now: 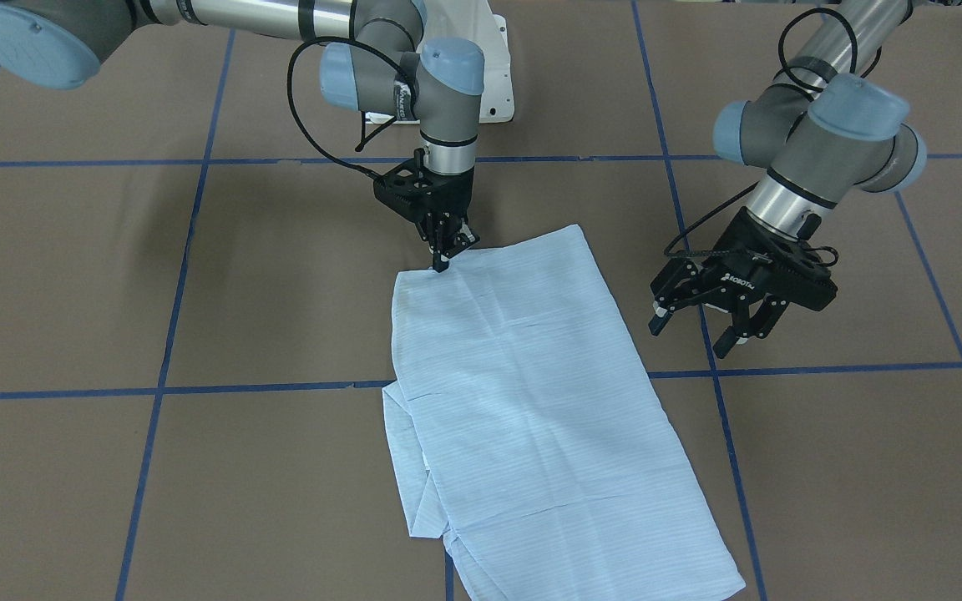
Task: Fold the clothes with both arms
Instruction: 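Hold the right gripper at the corner while left gripper moves toward the shirt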
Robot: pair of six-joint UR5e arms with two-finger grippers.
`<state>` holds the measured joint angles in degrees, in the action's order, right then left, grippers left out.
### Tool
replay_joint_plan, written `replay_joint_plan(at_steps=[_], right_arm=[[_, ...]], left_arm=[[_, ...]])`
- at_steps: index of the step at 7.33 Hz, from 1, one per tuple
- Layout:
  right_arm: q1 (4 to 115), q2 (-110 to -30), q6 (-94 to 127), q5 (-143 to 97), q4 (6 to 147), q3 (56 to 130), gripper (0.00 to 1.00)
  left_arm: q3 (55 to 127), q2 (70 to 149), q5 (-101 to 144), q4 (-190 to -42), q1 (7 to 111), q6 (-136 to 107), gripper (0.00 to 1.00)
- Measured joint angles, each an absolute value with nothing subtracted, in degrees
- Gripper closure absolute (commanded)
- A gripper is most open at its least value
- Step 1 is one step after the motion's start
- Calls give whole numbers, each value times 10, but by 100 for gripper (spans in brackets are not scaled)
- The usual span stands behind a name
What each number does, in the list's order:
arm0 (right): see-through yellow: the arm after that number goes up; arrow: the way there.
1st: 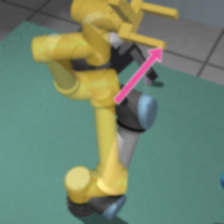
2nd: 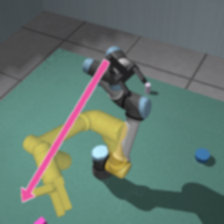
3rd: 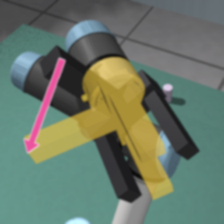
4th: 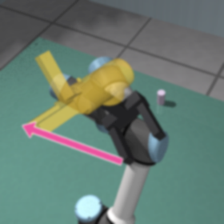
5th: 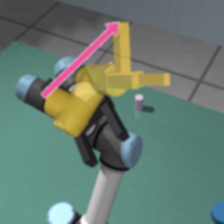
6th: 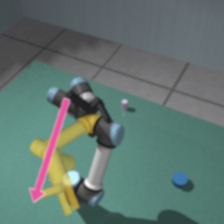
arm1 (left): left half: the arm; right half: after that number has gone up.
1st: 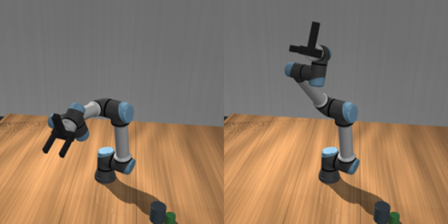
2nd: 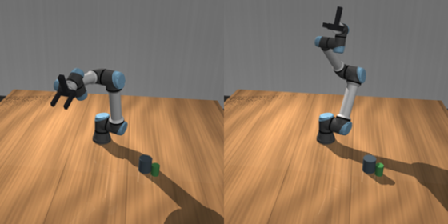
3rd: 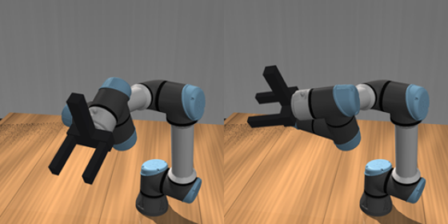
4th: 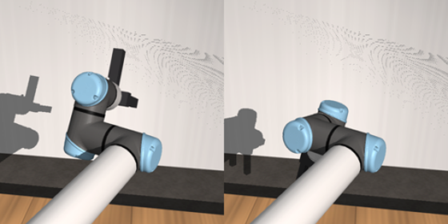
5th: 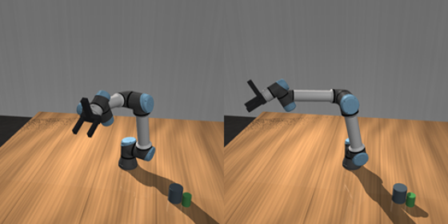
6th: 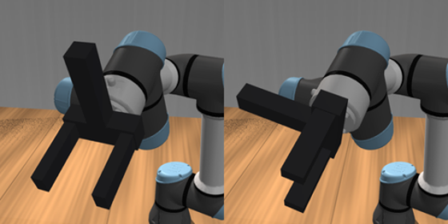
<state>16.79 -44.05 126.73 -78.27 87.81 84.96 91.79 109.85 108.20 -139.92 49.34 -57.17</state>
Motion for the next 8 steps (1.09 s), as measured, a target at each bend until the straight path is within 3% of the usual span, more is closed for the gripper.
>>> replay_joint_plan(at_steps=[4,7,8], right_arm=[[169,-441,1267,-775,879,863,100],[169,-445,1267,-767,879,869,100],[169,-447,1267,-765,879,870,100]], left_arm=[[929,1097,1078,-1402,438,-622,0],[992,1036,1004,-1400,353,-715,1],[1000,1025,976,-1398,326,-752,19]])
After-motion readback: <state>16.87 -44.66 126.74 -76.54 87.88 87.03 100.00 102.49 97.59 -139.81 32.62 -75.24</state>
